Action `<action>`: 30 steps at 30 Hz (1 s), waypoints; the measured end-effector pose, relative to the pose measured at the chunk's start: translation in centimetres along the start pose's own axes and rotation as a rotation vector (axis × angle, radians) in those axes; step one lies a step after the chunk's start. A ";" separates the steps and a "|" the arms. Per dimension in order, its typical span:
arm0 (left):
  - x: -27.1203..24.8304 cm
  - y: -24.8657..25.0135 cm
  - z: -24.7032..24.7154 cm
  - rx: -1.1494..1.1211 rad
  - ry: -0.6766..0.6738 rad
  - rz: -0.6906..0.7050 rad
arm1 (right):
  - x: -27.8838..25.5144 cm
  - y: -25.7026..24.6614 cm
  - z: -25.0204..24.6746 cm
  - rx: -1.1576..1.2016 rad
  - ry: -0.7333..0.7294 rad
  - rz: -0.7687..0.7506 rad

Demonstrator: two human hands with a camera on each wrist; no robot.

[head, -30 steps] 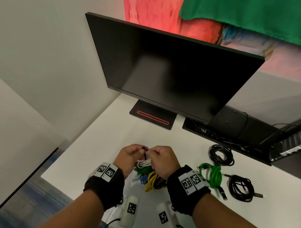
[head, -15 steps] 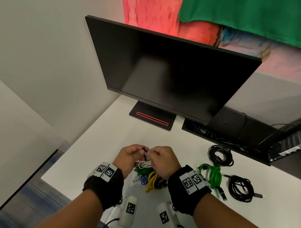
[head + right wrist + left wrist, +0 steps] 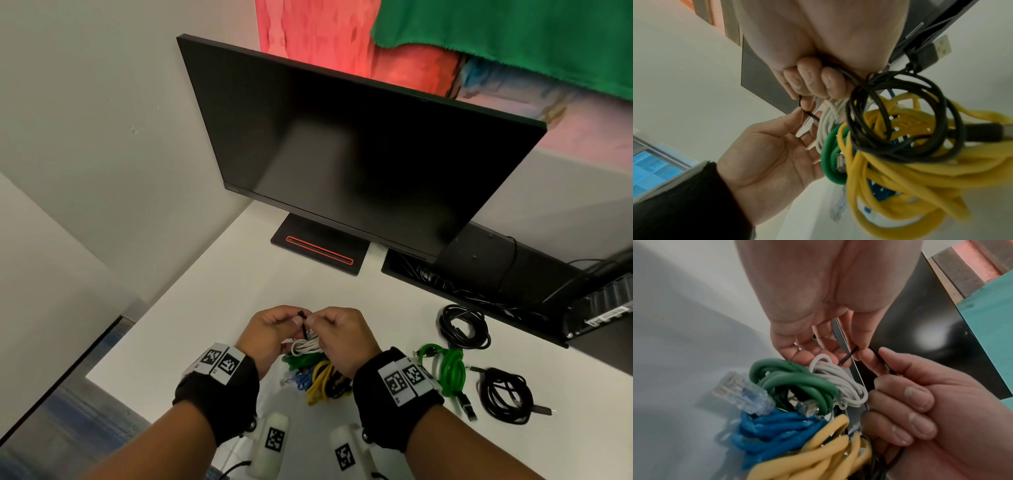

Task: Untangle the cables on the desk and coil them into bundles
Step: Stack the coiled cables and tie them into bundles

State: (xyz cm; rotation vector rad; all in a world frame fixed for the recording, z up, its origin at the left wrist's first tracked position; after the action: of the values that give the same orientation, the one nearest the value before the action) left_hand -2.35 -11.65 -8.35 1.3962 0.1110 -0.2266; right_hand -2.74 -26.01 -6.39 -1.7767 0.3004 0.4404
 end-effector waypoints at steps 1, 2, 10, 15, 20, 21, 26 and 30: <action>0.0 0.0 0.0 -0.001 -0.001 -0.001 | 0.0 0.1 0.0 0.009 0.002 0.000; 0.0 0.0 0.0 -0.005 -0.003 -0.002 | 0.1 0.1 0.0 0.019 0.004 0.000; 0.0 -0.2 0.1 -0.003 -0.013 0.006 | 0.4 0.3 -0.1 0.036 0.007 0.004; 0.1 -0.3 0.0 -0.012 -0.010 0.004 | 0.5 0.5 0.0 0.055 -0.010 0.017; 0.1 -0.3 0.0 -0.015 -0.010 0.005 | 0.6 0.6 0.0 0.032 -0.004 0.010; 0.0 -0.2 0.0 -0.014 -0.011 0.007 | 0.6 0.6 0.0 0.028 -0.001 0.012; 0.0 0.1 0.0 0.030 -0.014 0.040 | 0.6 0.6 0.0 0.045 -0.008 0.034; 0.1 0.5 0.1 0.090 -0.005 0.130 | 0.8 1.0 -0.2 0.044 0.018 0.122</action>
State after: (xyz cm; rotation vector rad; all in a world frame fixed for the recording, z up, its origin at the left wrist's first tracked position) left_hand -2.12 -11.67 -7.87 1.4864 0.0056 -0.1288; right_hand -2.44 -26.40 -7.55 -1.7264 0.4295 0.5006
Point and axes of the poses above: each hand's wrist, its own x-axis towards the middle knuckle, its own z-axis out of the palm, y = z × x, the point moved 4 cm from there along x, towards the middle knuckle, and after that the axes turned 14 degrees about z, right-handed, at the moved point
